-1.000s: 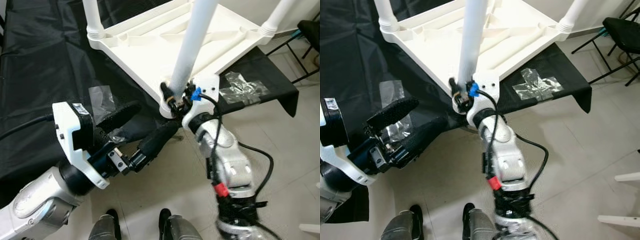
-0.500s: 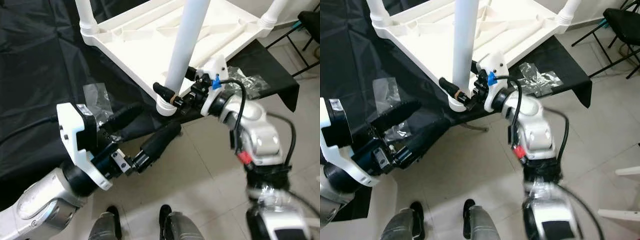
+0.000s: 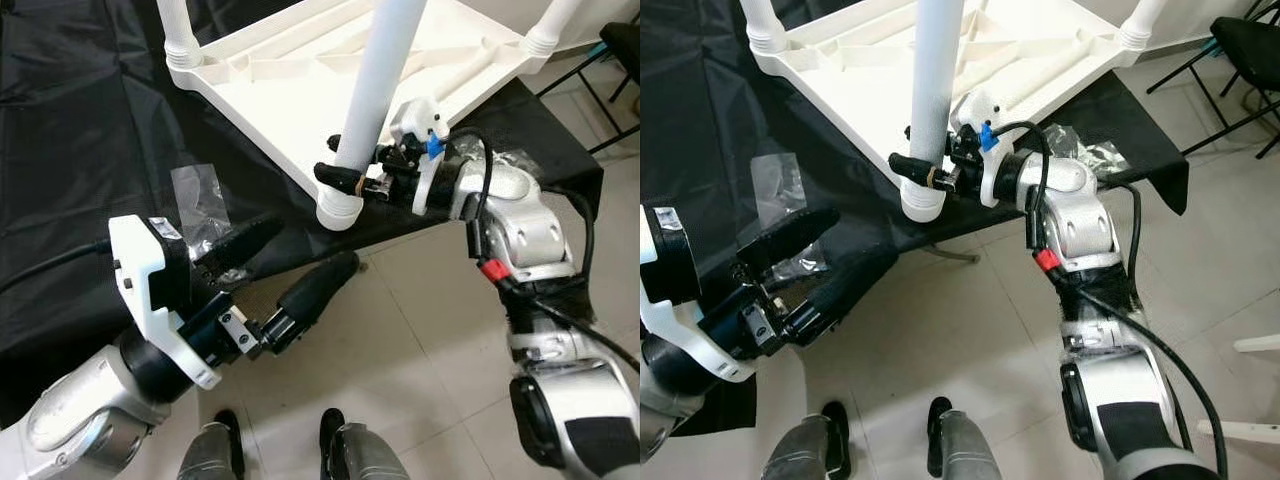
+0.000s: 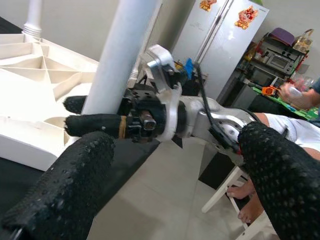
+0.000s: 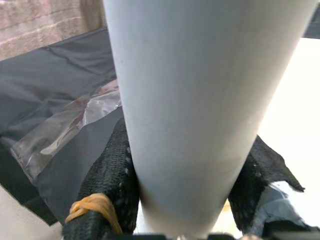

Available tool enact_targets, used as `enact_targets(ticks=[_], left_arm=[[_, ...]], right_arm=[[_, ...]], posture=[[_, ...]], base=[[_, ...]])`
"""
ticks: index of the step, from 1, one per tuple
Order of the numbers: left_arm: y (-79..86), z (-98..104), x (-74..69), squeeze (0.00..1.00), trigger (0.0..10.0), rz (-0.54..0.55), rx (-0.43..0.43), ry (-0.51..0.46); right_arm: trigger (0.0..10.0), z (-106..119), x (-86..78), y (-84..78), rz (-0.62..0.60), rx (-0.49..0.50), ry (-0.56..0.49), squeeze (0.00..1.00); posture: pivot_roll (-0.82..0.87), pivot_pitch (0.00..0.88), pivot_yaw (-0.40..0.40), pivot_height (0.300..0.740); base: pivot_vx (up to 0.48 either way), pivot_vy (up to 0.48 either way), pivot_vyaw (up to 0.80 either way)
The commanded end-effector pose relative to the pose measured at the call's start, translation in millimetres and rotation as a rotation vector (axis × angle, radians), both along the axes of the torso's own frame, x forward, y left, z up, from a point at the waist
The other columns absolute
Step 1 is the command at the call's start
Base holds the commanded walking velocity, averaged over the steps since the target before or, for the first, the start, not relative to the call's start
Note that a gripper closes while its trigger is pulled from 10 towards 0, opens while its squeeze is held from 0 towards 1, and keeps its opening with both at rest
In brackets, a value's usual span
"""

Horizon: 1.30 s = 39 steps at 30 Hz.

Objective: Building children table

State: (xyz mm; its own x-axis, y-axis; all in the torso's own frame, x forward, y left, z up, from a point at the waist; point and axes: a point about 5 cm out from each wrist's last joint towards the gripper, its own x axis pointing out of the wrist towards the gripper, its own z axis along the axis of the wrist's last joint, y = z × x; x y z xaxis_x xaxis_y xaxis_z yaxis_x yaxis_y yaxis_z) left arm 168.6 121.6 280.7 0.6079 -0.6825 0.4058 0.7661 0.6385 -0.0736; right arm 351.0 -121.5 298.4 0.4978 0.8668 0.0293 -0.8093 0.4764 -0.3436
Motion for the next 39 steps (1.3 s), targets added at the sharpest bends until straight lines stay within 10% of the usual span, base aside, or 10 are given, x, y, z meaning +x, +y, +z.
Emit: enact_targets(ticks=[1, 13, 22, 23, 27, 28, 39], left_arm=[[-1.9, -0.9, -5.3, 0.00, 10.0, -0.010, 0.023, -0.002], [0.0, -4.4, 3.7, 0.00, 10.0, 0.000, 0.034, -0.019], [0.0, -2.3, 14.4, 0.00, 10.0, -0.017, 0.041, -0.048], [-0.5, -2.2, 14.6, 0.00, 10.0, -0.020, 0.045, -0.049], [-0.7, -2.1, 14.2, 0.00, 10.0, -0.019, 0.046, -0.047], [-0.8, -2.3, 13.7, 0.00, 10.0, -0.017, 0.046, -0.045], [-0.5, -2.9, 12.2, 0.00, 10.0, -0.011, 0.045, -0.036]], right_arm=[[0.0, -12.1, -6.2, 4.2, 0.003, 0.040, 0.047, 0.00], [0.0, -89.9, -46.3, 38.0, -0.795, 0.264, 0.129, 0.00], [0.0, -89.1, -21.6, 55.1, -0.794, 0.240, 0.084, 0.00], [10.0, -82.6, -17.0, 58.0, -0.746, 0.231, 0.076, 0.00], [10.0, -74.7, -15.6, 58.2, -0.687, 0.264, 0.085, 0.00], [10.0, -62.0, -20.5, 60.7, -0.527, 0.323, 0.112, 1.00], [10.0, -35.4, -30.9, 35.8, -0.182, 0.278, 0.043, 1.00]], posture=[[0.09, 0.389, -0.099, 0.740], [0.06, 0.287, -0.075, 0.740], [0.06, 0.271, -0.062, 0.740], [0.05, 0.276, -0.059, 0.740], [0.06, 0.283, -0.060, 0.740], [0.06, 0.293, -0.061, 0.740], [0.06, 0.318, -0.066, 0.740]], base=[[0.000, 0.000, 0.00], [0.000, 0.000, 0.00], [0.000, 0.000, 0.00], [0.000, 0.000, 0.00], [0.000, 0.000, 0.00], [0.000, 0.000, 0.00], [0.000, 0.000, 0.00]])
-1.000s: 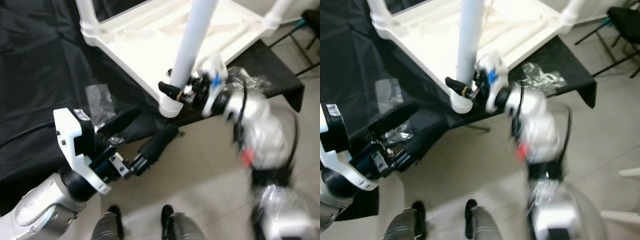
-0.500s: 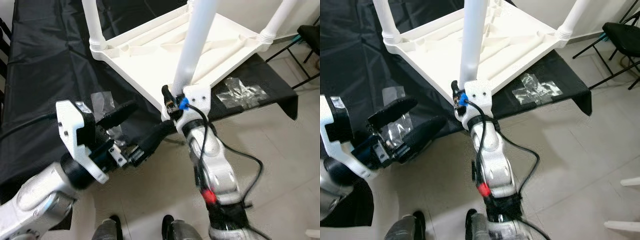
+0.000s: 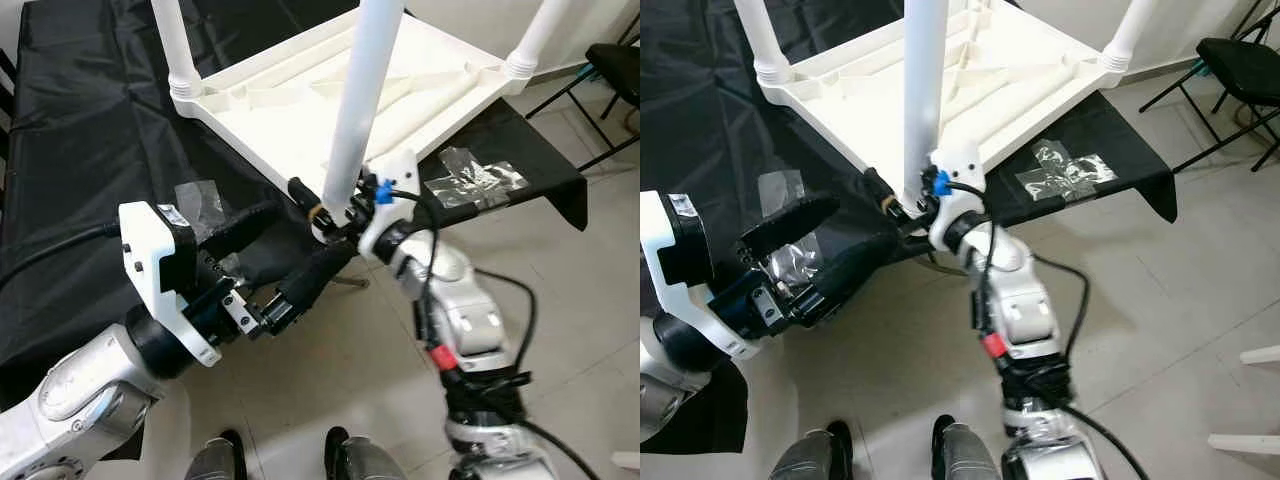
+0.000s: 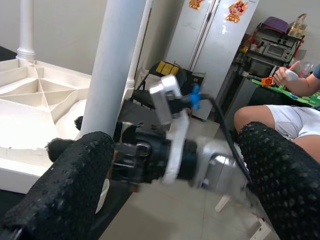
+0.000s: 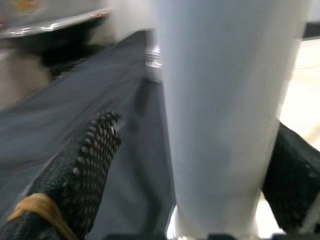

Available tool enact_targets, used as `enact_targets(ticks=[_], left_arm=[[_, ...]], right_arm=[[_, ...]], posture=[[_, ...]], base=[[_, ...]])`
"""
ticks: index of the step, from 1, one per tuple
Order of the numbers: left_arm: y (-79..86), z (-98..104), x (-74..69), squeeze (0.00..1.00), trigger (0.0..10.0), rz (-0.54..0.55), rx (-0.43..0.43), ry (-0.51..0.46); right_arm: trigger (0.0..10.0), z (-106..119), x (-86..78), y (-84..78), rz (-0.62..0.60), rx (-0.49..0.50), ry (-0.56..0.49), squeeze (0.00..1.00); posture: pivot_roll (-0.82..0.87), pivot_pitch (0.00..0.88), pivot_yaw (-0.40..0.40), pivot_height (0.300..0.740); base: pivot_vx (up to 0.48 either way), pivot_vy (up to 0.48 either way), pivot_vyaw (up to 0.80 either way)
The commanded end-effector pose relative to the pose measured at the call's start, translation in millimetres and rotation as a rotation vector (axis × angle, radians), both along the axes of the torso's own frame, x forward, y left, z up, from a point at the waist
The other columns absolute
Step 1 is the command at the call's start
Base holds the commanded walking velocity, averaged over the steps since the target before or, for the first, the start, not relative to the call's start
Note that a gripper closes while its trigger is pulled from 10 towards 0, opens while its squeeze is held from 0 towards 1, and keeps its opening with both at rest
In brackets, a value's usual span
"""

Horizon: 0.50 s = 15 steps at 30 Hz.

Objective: Building children table

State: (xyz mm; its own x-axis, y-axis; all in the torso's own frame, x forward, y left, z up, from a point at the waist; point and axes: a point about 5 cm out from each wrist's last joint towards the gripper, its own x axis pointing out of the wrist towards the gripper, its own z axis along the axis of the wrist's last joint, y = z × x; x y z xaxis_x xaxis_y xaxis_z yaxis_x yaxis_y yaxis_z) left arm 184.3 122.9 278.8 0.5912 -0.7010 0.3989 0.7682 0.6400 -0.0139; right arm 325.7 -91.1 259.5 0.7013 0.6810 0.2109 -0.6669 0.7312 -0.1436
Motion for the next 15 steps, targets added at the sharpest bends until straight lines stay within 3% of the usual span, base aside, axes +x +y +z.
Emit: enact_targets(ticks=[1, 2, 3, 4, 6, 7, 8, 9, 14, 15], left_arm=[[-1.9, -1.0, -3.5, 0.00, 10.0, -0.010, 0.000, 0.005], [-2.1, -1.2, -4.6, 0.00, 10.0, -0.009, -0.003, 0.009], [-2.1, -1.2, -4.6, 0.00, 10.0, -0.009, -0.003, 0.009], [-2.4, -1.9, -5.3, 0.00, 10.0, -0.009, -0.003, 0.014], [-2.4, -1.9, -5.3, 0.00, 10.0, -0.009, -0.003, 0.014], [-3.0, -2.0, -6.5, 0.00, 10.0, -0.011, -0.005, 0.015], [-3.0, -2.0, -6.5, 0.00, 10.0, -0.011, -0.005, 0.015], [-4.3, -1.9, -10.1, 0.00, 10.0, -0.012, -0.008, 0.023], [-4.8, -1.8, -12.8, 0.00, 10.0, -0.009, -0.008, 0.028], [-4.7, -1.8, -13.8, 0.00, 10.0, -0.007, -0.007, 0.030]], right_arm=[[10.0, 3.6, -5.6, 5.3, 0.068, 0.009, -0.016, 1.00], [10.0, 8.8, -1.4, -8.7, 0.133, -0.054, -0.031, 1.00], [10.0, 8.8, -1.4, -8.7, 0.133, -0.054, -0.031, 1.00], [10.0, 15.5, 3.9, -18.0, 0.209, -0.108, -0.035, 1.00], [10.0, 15.5, 3.9, -18.0, 0.209, -0.108, -0.035, 1.00], [10.0, 21.2, 7.6, -23.2, 0.288, -0.157, -0.043, 0.00], [10.0, 21.2, 7.6, -23.2, 0.288, -0.157, -0.043, 0.00], [10.0, 39.9, 25.2, -34.3, 0.312, -0.174, -0.067, 0.00], [10.0, 49.7, 32.5, -40.5, 0.326, -0.181, -0.076, 0.00], [0.0, 52.7, 33.3, -42.3, 0.342, -0.180, -0.076, 0.00]], posture=[[0.06, 0.318, -0.066, 0.740], [0.06, 0.332, -0.069, 0.740], [0.06, 0.332, -0.069, 0.740], [0.07, 0.338, -0.069, 0.740], [0.07, 0.338, -0.069, 0.740], [0.07, 0.347, -0.071, 0.740], [0.07, 0.347, -0.071, 0.740], [0.09, 0.367, -0.076, 0.740], [0.10, 0.373, -0.075, 0.740], [0.10, 0.378, -0.074, 0.740]], base=[[0.000, 0.000, 0.00], [0.000, 0.000, 0.00], [0.000, 0.000, 0.00], [0.000, 0.000, 0.00], [0.000, 0.000, 0.00], [0.000, 0.000, 0.00], [0.000, 0.000, 0.00], [0.000, 0.000, 0.00], [0.000, 0.000, 0.00], [0.000, 0.000, 0.00]])
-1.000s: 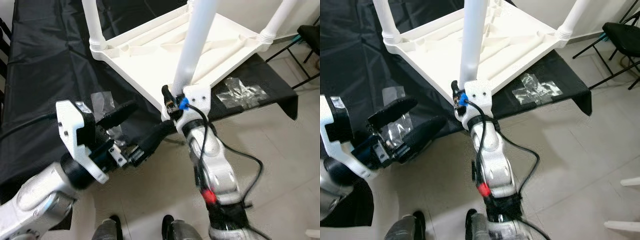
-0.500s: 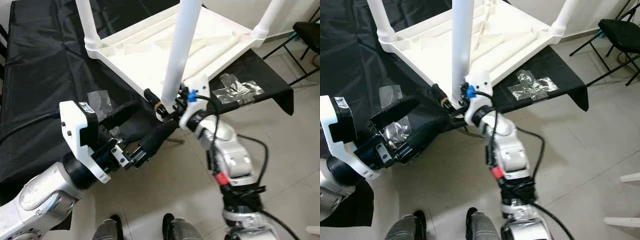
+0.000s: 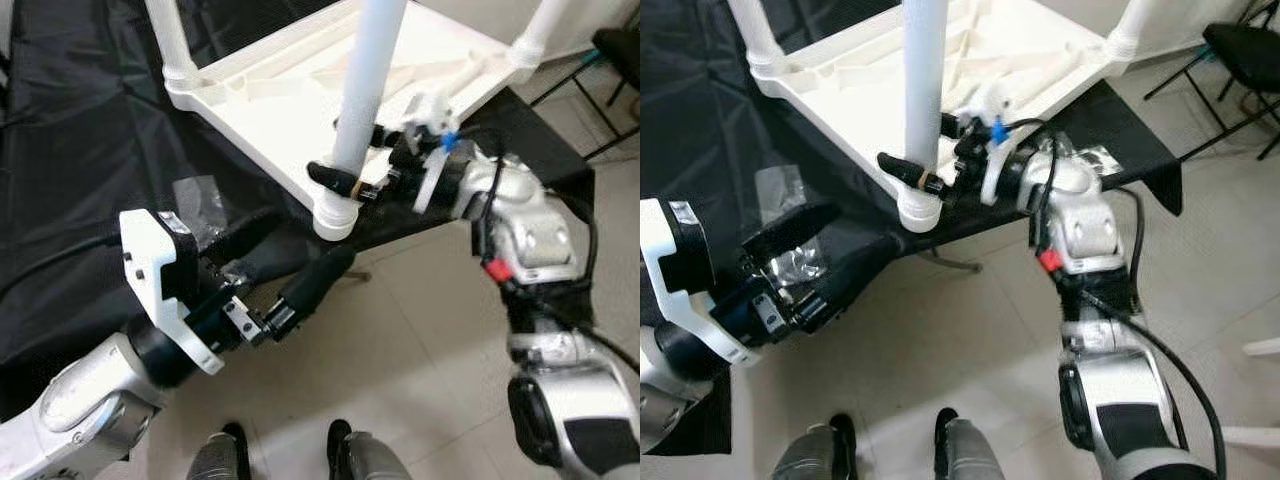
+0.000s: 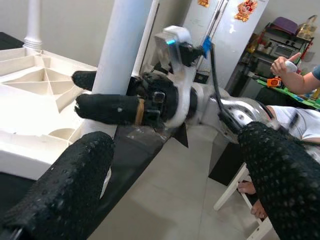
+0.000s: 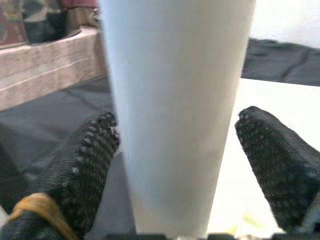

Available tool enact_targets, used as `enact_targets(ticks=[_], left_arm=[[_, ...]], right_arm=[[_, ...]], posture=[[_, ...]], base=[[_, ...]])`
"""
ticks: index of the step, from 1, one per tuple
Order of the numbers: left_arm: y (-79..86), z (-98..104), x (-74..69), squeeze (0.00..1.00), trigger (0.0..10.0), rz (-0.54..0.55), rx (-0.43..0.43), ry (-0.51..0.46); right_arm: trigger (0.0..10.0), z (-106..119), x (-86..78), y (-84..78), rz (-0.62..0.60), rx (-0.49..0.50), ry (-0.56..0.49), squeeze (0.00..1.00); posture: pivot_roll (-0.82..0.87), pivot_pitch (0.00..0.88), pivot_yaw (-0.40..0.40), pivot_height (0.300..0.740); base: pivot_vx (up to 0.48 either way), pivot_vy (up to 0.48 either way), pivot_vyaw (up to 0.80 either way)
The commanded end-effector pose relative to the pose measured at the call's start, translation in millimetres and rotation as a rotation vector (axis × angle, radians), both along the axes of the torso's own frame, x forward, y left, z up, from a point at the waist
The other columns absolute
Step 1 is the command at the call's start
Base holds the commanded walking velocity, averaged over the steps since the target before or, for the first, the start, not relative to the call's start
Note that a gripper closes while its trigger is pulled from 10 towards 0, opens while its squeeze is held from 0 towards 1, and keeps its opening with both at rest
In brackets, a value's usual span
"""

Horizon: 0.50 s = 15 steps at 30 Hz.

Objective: Building children table

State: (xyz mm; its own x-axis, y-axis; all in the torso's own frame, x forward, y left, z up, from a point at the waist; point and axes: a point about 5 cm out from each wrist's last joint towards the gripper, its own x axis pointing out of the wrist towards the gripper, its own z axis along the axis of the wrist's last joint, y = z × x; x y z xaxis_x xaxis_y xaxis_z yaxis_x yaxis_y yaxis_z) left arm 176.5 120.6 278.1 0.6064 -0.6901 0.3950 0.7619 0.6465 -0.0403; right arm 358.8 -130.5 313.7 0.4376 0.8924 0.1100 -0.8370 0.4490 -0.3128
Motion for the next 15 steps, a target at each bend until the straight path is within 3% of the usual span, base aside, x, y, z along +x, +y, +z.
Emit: enact_targets(ticks=[1, 11, 15], left_arm=[[-2.5, -1.1, -6.1, 0.00, 10.0, -0.016, 0.006, 0.008], [-3.0, -2.0, -8.2, 0.00, 10.0, -0.014, 0.010, 0.019], [-3.3, -2.1, -7.5, 0.00, 10.0, -0.010, 0.008, 0.019]], right_arm=[[0.0, -1.4, 0.2, -2.9, 0.027, 0.001, 0.005, 0.00], [0.0, -4.1, -3.4, -3.2, 0.128, -0.056, 0.028, 0.00], [0.0, -28.2, -11.7, -1.6, 0.093, -0.086, 0.073, 0.00]], posture=[[0.10, 0.378, -0.074, 0.740], [0.10, 0.387, -0.073, 0.740], [0.08, 0.378, -0.087, 0.740]], base=[[0.000, 0.000, 0.00], [0.000, 0.000, 0.00], [0.000, 0.000, 0.00]])
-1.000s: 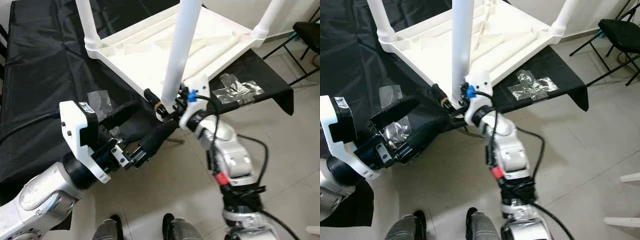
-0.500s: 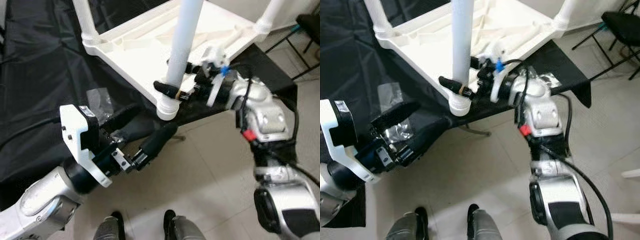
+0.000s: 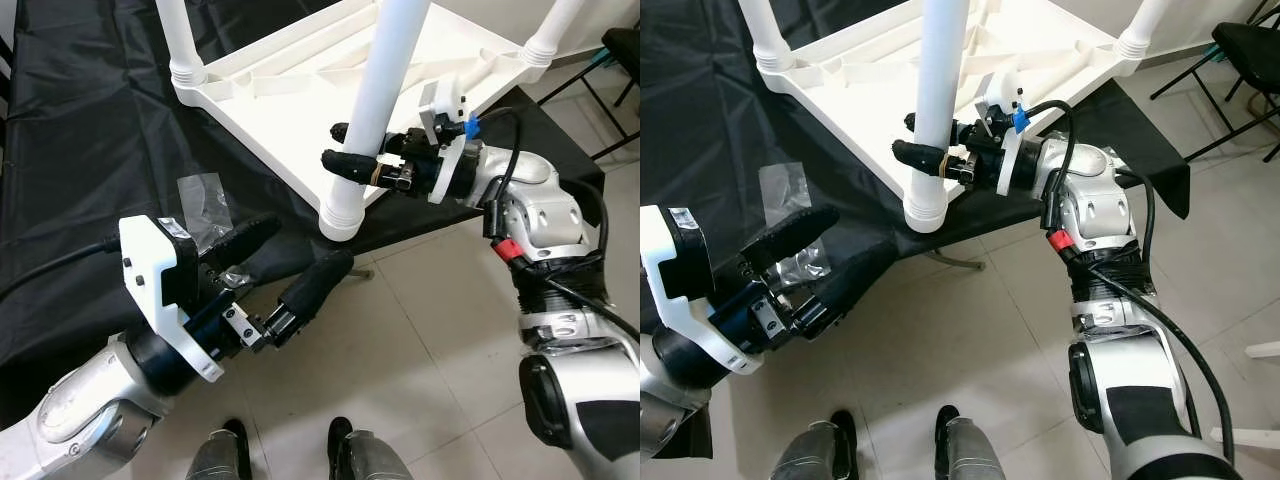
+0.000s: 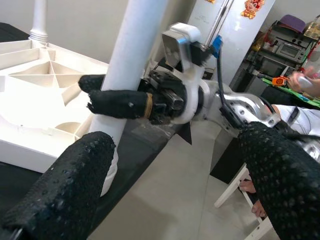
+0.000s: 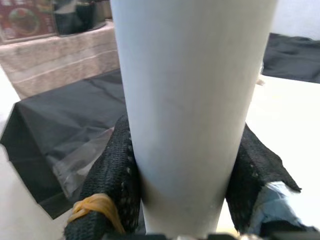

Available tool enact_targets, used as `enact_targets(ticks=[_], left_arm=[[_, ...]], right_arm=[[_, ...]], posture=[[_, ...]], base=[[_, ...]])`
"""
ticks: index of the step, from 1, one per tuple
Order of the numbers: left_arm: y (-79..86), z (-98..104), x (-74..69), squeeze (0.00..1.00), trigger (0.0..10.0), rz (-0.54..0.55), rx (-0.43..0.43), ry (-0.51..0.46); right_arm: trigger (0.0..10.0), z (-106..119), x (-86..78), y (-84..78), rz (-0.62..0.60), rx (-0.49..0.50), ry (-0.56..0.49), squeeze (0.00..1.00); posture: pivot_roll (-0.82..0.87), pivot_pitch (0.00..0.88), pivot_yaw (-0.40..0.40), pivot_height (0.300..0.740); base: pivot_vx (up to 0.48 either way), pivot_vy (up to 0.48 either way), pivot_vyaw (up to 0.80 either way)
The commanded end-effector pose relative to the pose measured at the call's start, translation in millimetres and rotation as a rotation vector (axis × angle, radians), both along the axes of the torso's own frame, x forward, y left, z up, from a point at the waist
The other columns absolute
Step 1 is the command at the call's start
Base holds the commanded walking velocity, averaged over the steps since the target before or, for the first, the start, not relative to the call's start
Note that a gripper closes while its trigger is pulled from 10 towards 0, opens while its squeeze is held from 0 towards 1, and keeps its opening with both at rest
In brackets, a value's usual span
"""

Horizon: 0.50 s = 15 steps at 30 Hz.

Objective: Building children table

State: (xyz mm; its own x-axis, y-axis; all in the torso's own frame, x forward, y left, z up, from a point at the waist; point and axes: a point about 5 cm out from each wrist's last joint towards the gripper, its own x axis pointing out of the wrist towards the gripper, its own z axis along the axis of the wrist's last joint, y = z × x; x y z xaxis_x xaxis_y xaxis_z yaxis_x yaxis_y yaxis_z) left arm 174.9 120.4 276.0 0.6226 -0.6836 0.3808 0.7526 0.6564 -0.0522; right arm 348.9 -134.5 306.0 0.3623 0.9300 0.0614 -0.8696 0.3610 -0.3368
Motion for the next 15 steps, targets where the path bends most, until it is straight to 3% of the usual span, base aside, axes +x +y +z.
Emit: enact_targets(ticks=[1, 4, 5, 6, 7, 10, 11, 12, 13, 14, 15], left_arm=[[-3.1, 0.0, -5.9, 0.00, 10.0, -0.023, 0.004, 0.000], [-3.2, -0.8, -5.7, 0.00, 10.0, -0.021, 0.004, 0.000], [-3.4, -1.8, -5.1, 0.00, 10.0, -0.018, 0.005, 0.000], [-3.4, -1.8, -5.1, 0.00, 10.0, -0.018, 0.005, 0.000], [-3.6, -2.8, -3.8, 0.00, 10.0, -0.016, 0.005, -0.002], [-3.6, -2.8, -3.8, 0.00, 10.0, -0.016, 0.005, -0.002], [-4.4, -2.7, -0.4, 0.00, 10.0, -0.013, 0.006, -0.012], [-4.4, -2.7, -0.4, 0.00, 10.0, -0.013, 0.006, -0.012], [-5.2, -1.4, 3.7, 0.00, 10.0, -0.016, 0.003, -0.025], [-5.2, -1.4, 3.7, 0.00, 10.0, -0.016, 0.003, -0.025], [-5.5, 0.1, 6.3, 0.00, 10.0, -0.023, 0.000, -0.035]], right_arm=[[0.0, -20.6, -1.8, 2.4, 0.009, -0.034, 0.074, 0.00], [0.0, -37.0, -6.0, 9.9, -0.095, 0.005, 0.125, 0.00], [0.0, -58.5, -10.9, 20.5, -0.307, 0.033, 0.146, 0.00], [0.0, -58.5, -10.9, 20.5, -0.307, 0.033, 0.146, 0.00], [0.0, -80.9, -18.1, 25.3, -0.626, 0.125, 0.188, 0.00], [0.0, -80.9, -18.1, 25.3, -0.626, 0.125, 0.188, 0.00], [0.0, -98.9, -20.9, 33.4, -0.854, 0.193, 0.224, 0.00], [0.0, -98.9, -20.9, 33.4, -0.854, 0.193, 0.224, 0.00], [0.0, -105.8, -12.1, 41.0, -0.980, 0.232, 0.242, 0.00], [0.0, -105.8, -12.1, 41.0, -0.980, 0.232, 0.242, 0.00], [0.0, -105.8, -0.9, 50.1, -1.017, 0.249, 0.248, 0.00]], posture=[[0.08, 0.378, -0.087, 0.740], [0.07, 0.367, -0.096, 0.740], [0.07, 0.349, -0.103, 0.740], [0.07, 0.349, -0.103, 0.740], [0.06, 0.330, -0.108, 0.740], [0.06, 0.330, -0.108, 0.740], [0.07, 0.305, -0.089, 0.740], [0.07, 0.305, -0.089, 0.740], [0.07, 0.285, -0.088, 0.740], [0.07, 0.285, -0.088, 0.740], [0.06, 0.279, -0.081, 0.740]], base=[[0.000, 0.000, 0.00], [0.000, 0.000, 0.00], [0.000, 0.000, 0.00], [0.000, 0.000, 0.00], [0.000, 0.000, 0.00], [0.000, 0.000, 0.00], [0.000, 0.000, 0.00], [0.000, 0.000, 0.00], [0.000, 0.000, 0.00], [0.000, 0.000, 0.00], [0.000, 0.000, 0.00]])
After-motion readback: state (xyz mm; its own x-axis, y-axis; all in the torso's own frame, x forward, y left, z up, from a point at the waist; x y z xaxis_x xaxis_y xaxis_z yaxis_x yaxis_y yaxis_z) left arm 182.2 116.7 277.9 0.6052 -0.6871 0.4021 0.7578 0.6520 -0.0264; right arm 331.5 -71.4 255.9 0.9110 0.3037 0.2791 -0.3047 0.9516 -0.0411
